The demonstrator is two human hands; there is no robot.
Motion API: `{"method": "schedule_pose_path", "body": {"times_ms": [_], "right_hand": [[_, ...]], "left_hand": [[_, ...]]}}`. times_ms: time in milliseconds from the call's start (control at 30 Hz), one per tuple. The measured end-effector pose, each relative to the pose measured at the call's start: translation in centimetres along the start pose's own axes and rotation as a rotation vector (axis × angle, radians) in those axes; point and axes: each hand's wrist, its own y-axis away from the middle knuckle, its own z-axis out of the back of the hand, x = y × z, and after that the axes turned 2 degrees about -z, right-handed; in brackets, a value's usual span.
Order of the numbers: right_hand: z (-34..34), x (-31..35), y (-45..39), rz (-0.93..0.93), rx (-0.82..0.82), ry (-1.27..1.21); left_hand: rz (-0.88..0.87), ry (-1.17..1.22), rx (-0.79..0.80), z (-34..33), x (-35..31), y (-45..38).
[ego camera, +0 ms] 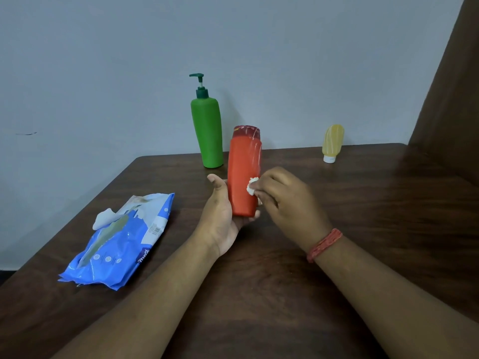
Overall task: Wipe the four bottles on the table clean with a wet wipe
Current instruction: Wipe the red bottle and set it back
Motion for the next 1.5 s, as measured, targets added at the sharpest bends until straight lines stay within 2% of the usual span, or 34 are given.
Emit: {"method": "schedule_pose_path", "body": {"times_ms": [133,233,333,433,467,633,867,933,1000,1067,1233,1300,1367,1500], "right_hand": [[-0.3,-1.1,-0.2,-0.137,-0.119,-0.06],[-0.2,-1.1,-0.1,-0.16,-0.133,-0.117],[0.1,-0.9,-0.1,-0.067,-0.026,-0.143],[-0.1,-0.4,0.1,0.097,0.179,-0.047],[-0.2,-0.4,0.1,0.118,0.195,-0.012],[-0.2,-1.3,-0.1,-0.047,-0.057,-0.063],[0.2,-1.3,-0.2,-0.206,-0.202,-0.111],[0.0,-1.1,-0.1,-0.187,-0.167,-0.164],[-0.2,-0.6,0.1,-0.127,-0.056,-0.157],[-0.4,-0.4,0.0,-0.09,-0.031,-0.115],[1.1,-2.6,-1.1,-0.238,-0.344,-0.146],[1.8,-3.4,-1.1,-0.277,-0.413,-0.176],[1.7,-3.1,-0.7,-0.238,-0.381,-0.194],[0.4,-2.1,-0.3,-0.046,-0.155,-0.036]], "left_hand": [[0.036,-0.011,0.062,-0.3,-0.1,0.4],[0.062,-0.021,0.037,-0.4,0.0,0.5],[0.042,0.049,-0.047,-0.3,-0.2,0.3],[0.038,0.128,-0.129,0.3,-0.7,0.0],[0.044,0.144,-0.141,0.4,-0.8,-0.1],[0.046,0.133,-0.052,0.1,-0.6,0.3],[0.081,-0.026,0.059,-0.7,0.1,0.8],[0.065,-0.005,0.046,-0.7,-0.1,0.9],[0.036,0.016,0.026,-0.4,-0.4,0.9],[-0.008,-0.072,0.029,-0.1,-0.6,0.8],[-0.092,-0.333,0.119,-0.7,-0.1,1.1],[-0.114,-0.404,0.143,-1.0,0.0,1.3],[-0.13,-0.435,0.128,-1.0,0.0,1.4],[-0.145,-0.45,0.056,-0.3,-0.2,1.0]]}}
